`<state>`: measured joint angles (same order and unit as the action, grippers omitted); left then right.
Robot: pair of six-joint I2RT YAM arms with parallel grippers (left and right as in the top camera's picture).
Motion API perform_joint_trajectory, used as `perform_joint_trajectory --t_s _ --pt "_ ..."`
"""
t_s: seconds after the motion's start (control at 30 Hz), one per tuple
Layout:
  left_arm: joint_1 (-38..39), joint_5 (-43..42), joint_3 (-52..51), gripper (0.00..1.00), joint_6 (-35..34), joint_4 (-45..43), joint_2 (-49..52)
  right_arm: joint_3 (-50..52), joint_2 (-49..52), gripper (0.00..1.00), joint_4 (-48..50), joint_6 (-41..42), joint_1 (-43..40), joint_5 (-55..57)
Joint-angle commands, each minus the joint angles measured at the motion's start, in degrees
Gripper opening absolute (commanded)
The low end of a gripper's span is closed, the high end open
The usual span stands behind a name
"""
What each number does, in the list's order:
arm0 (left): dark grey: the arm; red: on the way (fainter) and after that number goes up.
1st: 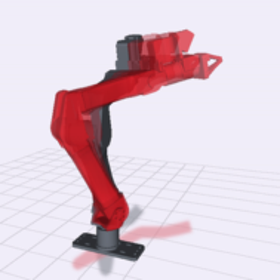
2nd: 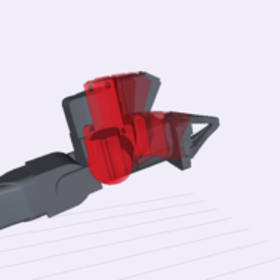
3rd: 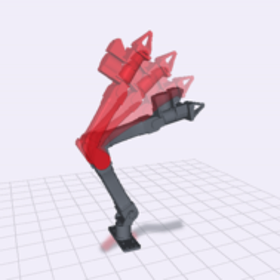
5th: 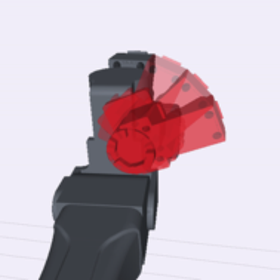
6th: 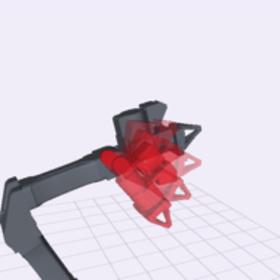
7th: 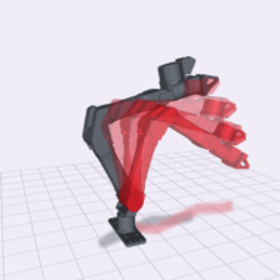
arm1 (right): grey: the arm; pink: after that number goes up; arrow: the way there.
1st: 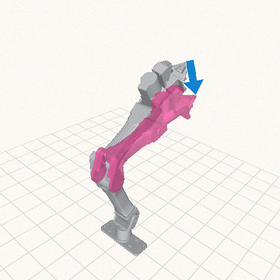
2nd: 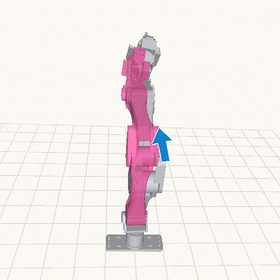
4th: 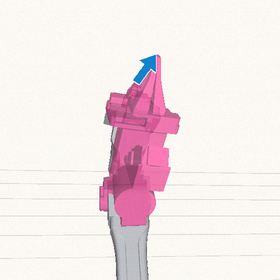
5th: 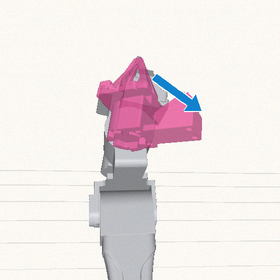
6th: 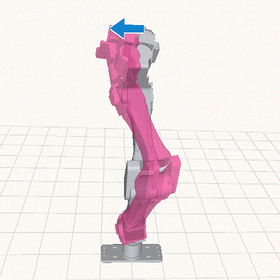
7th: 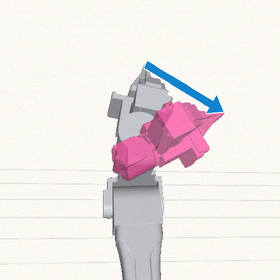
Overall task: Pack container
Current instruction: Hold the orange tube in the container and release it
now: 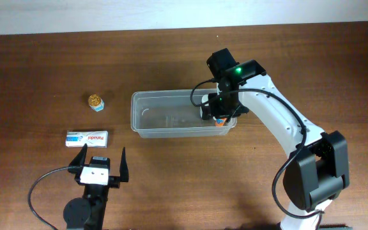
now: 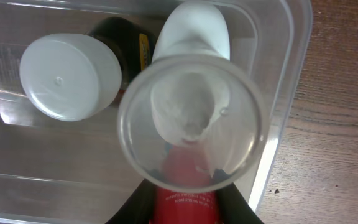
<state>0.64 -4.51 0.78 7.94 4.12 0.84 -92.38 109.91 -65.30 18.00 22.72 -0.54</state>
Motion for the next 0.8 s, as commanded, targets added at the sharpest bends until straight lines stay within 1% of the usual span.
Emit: perform_joint_trajectory --t_s 0.0,0.03,0.13,0.6,0.77 --pt "-0.33 -0.02 -0.26 0.99 0.74 0.22 -0.48 0.46 0.2 0.22 0.24 0.55 0.52 1.25" --pt "-0.33 -0.02 -0.26 0.99 0.74 0.22 -0.48 0.46 0.2 0.25 0.24 0.52 0.52 1.25" --pt "-0.33 -0.02 -0.26 0.99 0.76 0.22 -0.48 0.46 0.2 0.27 0.26 0.52 0.52 1.25" --pt "-0.33 -0.02 -0.26 0.99 0.74 0.22 -0.48 0.31 0.04 0.29 0.02 0.52 0.52 1.11" --pt "-0.33 -0.02 -0.26 0.99 0.76 0.22 -0.48 -4.5 -0.04 0.31 -3.89 0.52 0.52 1.03"
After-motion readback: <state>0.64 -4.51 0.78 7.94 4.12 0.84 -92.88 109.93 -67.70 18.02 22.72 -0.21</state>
